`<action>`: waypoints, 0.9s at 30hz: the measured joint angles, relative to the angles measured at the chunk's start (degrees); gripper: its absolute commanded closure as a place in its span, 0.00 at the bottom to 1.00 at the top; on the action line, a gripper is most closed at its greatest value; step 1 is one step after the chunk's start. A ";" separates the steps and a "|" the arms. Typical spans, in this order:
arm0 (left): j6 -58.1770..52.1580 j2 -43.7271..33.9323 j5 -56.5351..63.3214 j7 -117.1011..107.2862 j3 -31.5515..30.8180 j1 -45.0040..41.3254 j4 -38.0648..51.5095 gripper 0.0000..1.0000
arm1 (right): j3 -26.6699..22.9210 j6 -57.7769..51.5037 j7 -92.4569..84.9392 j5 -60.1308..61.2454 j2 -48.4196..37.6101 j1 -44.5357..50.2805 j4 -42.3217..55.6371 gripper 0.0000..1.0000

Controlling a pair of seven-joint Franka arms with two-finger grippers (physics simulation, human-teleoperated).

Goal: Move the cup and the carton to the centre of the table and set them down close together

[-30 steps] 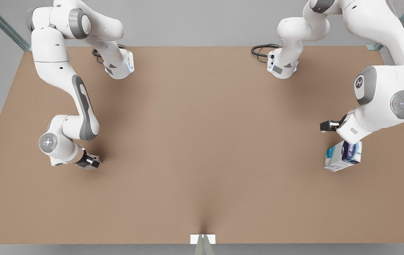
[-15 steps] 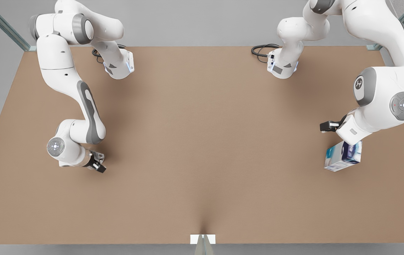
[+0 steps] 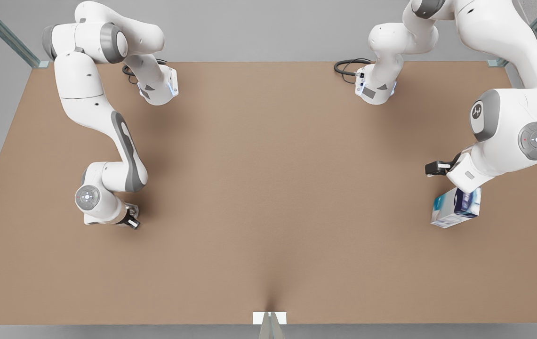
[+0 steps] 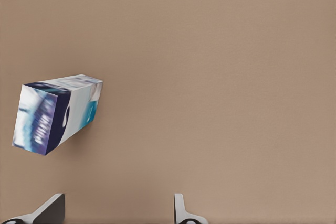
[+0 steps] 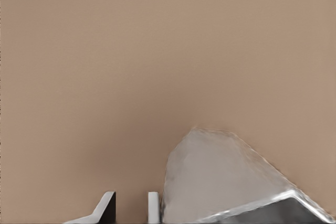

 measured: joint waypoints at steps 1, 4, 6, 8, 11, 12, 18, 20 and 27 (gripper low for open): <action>0.00 0.00 0.00 0.00 0.00 0.00 0.00 0.00 | 0.03 0.29 -0.79 1.15 0.00 -0.01 0.31 0.79; 0.00 -0.05 0.00 -0.08 0.00 0.01 0.00 0.00 | 0.04 0.34 -0.94 1.34 0.08 -0.12 0.77 0.79; 0.00 -0.09 0.00 -0.26 0.00 0.00 0.00 0.00 | -0.01 -0.02 0.00 -0.22 0.09 -0.09 1.05 0.79; 0.00 -0.09 0.00 -0.18 0.00 0.00 0.07 0.00 | -0.04 -0.35 -0.01 -2.30 0.15 -0.08 1.36 0.79; 0.17 -0.05 0.00 0.00 0.00 0.05 0.00 0.00 | -0.11 -1.04 -0.12 -4.69 0.17 -0.09 2.41 0.79; 0.12 -0.01 0.00 0.00 0.00 0.00 0.00 0.00 | -0.31 -1.62 0.60 -6.75 0.08 -0.06 2.85 0.79; 0.26 0.00 0.00 0.00 0.00 0.00 0.00 0.00 | -0.15 -9.93 -1.84 -7.64 -0.18 -0.22 7.16 0.79; 0.13 -0.09 0.00 0.00 0.00 -0.01 0.13 0.00 | -0.05 -13.47 -2.05 -7.59 -0.22 -0.19 9.58 0.79; -0.08 -0.34 -0.02 -0.83 -0.03 -0.02 0.26 0.00 | -0.02 -19.24 -3.01 -7.57 0.09 -0.41 13.45 0.79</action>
